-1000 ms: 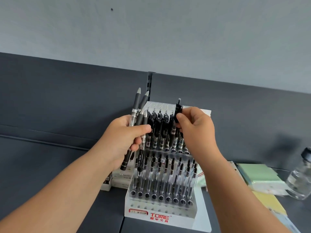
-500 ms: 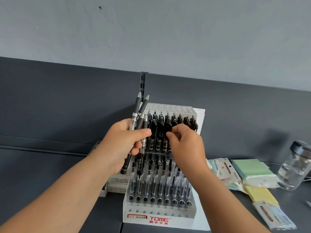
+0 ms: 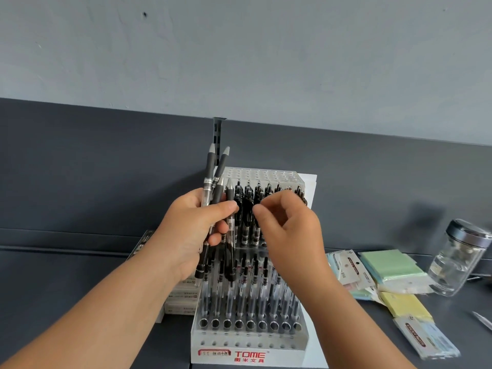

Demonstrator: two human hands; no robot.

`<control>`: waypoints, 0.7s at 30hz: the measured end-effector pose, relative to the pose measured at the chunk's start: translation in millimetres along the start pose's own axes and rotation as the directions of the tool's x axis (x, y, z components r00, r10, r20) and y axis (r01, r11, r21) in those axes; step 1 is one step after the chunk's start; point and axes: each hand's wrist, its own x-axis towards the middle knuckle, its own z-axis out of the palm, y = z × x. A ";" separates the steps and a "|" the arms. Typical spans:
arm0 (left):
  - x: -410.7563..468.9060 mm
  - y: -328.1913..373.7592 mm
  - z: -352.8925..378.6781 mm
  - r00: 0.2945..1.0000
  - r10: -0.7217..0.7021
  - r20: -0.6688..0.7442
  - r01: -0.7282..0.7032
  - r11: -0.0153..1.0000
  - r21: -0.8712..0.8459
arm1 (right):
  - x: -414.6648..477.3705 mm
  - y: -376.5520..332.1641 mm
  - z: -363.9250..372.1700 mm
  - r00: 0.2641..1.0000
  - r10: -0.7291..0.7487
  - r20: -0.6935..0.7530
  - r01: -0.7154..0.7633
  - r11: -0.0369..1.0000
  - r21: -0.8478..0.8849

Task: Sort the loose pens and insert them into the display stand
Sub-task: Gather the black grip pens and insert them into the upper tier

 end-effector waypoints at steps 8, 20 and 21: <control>0.6 7.2 0.9 0.997 0.009 -0.081 -0.027 0.974 -0.227 | -10.0 2.3 4.7 0.938 0.100 0.333 -0.171 0.967 0.189; -1.6 4.2 -10.1 0.990 -0.042 -0.135 0.012 0.977 -0.213 | 3.1 3.8 -30.0 0.957 0.116 0.267 -0.190 0.943 0.271; -1.9 4.5 -10.2 0.992 -0.040 -0.119 0.013 0.976 -0.219 | 3.0 2.8 -31.3 0.954 0.108 0.281 -0.183 0.950 0.255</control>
